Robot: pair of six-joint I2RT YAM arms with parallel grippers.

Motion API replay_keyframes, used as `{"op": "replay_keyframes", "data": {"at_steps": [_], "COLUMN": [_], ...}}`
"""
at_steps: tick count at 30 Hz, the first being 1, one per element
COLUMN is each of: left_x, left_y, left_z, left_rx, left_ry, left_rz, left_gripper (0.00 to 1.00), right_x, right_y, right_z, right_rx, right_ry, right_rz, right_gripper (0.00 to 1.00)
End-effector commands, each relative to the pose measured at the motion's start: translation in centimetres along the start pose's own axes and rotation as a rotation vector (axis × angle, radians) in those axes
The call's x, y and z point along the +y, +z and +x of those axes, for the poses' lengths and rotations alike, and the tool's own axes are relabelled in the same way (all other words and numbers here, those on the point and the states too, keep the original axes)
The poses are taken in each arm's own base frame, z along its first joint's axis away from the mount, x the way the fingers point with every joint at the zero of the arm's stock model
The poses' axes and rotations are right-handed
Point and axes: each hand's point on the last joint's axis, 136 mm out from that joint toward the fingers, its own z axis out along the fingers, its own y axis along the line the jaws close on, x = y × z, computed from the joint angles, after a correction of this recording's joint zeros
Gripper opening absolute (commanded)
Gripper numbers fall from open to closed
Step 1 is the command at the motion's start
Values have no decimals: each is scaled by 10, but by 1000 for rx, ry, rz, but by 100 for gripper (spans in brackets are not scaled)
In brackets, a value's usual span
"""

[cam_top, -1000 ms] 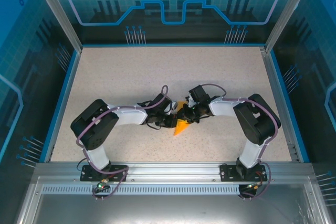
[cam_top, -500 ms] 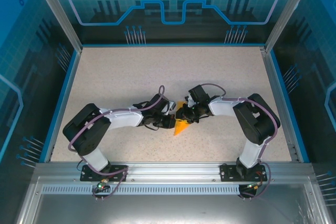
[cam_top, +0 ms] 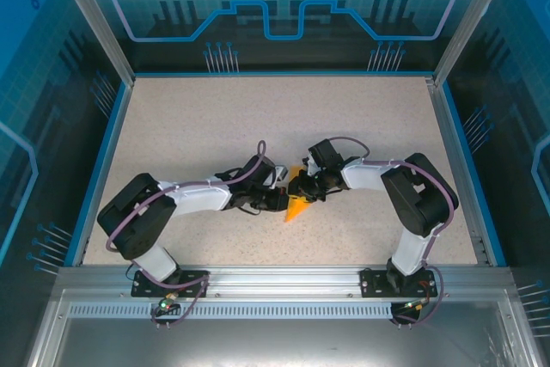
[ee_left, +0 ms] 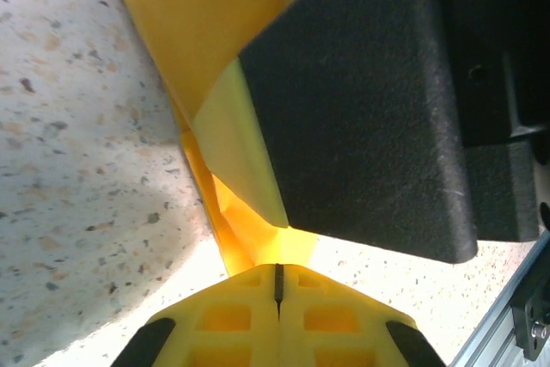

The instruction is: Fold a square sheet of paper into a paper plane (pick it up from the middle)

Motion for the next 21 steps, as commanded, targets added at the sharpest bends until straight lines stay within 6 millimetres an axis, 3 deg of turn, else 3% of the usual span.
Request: {"op": "replay_keyframes", "data": {"at_steps": [1,21], "left_x": [-5,21], "left_y": [8,27], "left_z": [5,22], "left_rx": [23,94], "left_ry": [0,11], "left_rz": [27,-76], "left_gripper": [4,0], "right_x": [-18,-19], "right_y": [11,11], "right_z": [14,15], "right_rx": [41,41], "right_ry": [25,20], "right_rz": [60,58], "right_gripper": [25,25]}}
